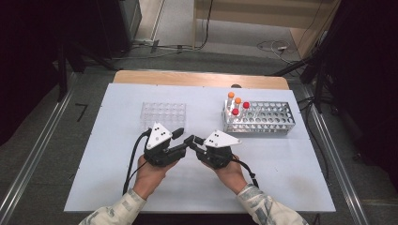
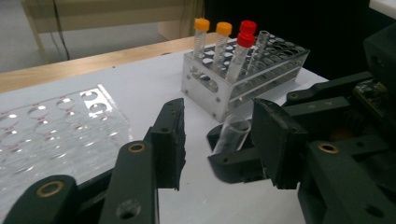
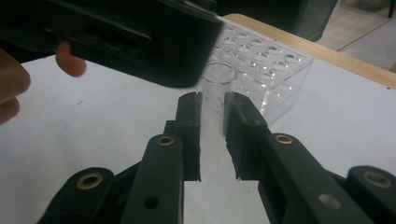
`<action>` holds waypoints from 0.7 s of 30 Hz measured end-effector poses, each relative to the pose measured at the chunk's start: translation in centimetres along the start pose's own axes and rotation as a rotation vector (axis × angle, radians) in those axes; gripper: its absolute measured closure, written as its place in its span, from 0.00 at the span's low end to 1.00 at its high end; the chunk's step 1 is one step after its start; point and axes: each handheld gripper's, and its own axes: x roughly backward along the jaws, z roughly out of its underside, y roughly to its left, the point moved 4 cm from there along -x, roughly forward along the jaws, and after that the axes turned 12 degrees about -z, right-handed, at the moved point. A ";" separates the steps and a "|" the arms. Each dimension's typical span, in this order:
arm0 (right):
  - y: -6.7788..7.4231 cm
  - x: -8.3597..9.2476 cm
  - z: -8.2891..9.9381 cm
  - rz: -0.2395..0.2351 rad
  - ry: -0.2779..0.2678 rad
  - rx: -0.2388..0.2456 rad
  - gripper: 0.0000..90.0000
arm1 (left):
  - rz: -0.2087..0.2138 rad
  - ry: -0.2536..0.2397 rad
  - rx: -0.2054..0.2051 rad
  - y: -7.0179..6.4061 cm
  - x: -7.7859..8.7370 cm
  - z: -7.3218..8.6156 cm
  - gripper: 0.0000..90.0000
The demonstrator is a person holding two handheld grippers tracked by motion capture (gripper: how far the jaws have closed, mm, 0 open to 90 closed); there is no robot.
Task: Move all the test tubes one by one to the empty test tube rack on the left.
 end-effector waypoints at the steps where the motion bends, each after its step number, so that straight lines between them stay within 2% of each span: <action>1: 0.1 -0.1 0.0 -0.001 0.000 0.000 0.82 | 0.009 0.006 -0.001 -0.3 -0.2 0.0 0.63; 9: 0.3 -0.2 -0.1 -0.008 -0.001 0.004 0.82 | 0.019 0.022 -0.010 -0.4 -0.5 0.2 0.75; 21: 0.2 -0.2 -0.1 -0.008 -0.003 0.004 0.82 | 0.032 0.040 -0.015 -0.4 -0.7 0.4 0.81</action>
